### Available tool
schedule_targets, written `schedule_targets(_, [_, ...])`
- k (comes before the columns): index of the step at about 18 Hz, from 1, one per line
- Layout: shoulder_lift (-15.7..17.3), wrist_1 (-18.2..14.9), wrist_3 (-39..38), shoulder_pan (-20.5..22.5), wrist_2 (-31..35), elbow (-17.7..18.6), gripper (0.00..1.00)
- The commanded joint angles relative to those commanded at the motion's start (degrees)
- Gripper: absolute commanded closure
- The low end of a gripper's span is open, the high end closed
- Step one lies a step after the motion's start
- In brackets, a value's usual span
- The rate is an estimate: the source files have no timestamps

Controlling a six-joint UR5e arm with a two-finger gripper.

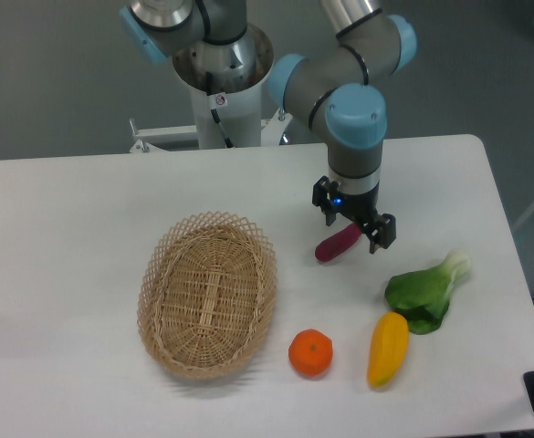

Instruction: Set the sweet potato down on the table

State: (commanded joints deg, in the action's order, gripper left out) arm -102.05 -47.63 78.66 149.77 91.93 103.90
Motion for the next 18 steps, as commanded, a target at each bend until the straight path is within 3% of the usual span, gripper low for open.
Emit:
schedule_targets(4, [0.62,-1.06,0.79,0.7,-0.09,-4.4,0.0])
schedule_targets(6, [0.79,-3.33,0.97,1.14,-0.17,-6.59,0.0])
schedule_targets(9, [1.59,-12.71,5.52,2.02,-0.35,-11.59,0.0])
schedule_targets(13, [2.64,-27.22,15.62,6.31,-1.05,-17.67,0.0])
schedule_targets(18, [3.87,-28.65,24.52,10.1,-5.09,-16.89,0.0])
